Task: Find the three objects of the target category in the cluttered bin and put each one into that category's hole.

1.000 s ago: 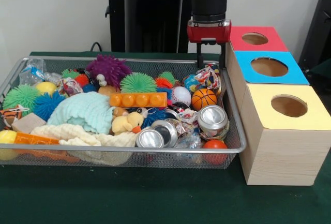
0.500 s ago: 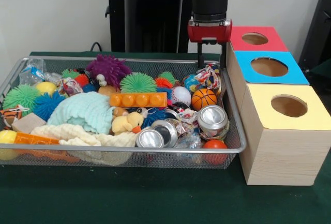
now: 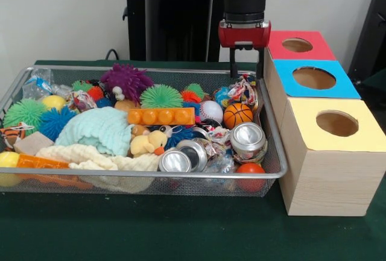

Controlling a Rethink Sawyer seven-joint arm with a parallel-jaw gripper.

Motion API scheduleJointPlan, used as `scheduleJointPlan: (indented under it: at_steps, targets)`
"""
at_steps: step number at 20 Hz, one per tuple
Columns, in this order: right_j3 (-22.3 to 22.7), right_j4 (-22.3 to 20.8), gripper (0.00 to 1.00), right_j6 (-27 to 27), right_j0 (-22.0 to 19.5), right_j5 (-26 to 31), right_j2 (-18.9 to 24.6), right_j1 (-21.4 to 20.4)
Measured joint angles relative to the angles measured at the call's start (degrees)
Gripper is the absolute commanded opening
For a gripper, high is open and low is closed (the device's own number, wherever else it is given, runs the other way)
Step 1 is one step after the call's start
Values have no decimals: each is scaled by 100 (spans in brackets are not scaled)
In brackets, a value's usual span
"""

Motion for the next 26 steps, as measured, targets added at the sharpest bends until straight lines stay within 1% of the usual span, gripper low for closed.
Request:
scheduleJointPlan:
  at_steps: [6,14,17,19,22,26]
  targets:
    - [1,159,100,0,68,-1,-101,-150]
    - [1,266,100,0,102,-82,-206,-183]
    - [0,300,100,0,166,-295,-265,-124]
    - [-4,313,100,0,214,-571,-304,-3]
    - [-14,312,100,0,239,-783,-333,117]
    - [-51,327,100,0,280,-1221,-382,441]
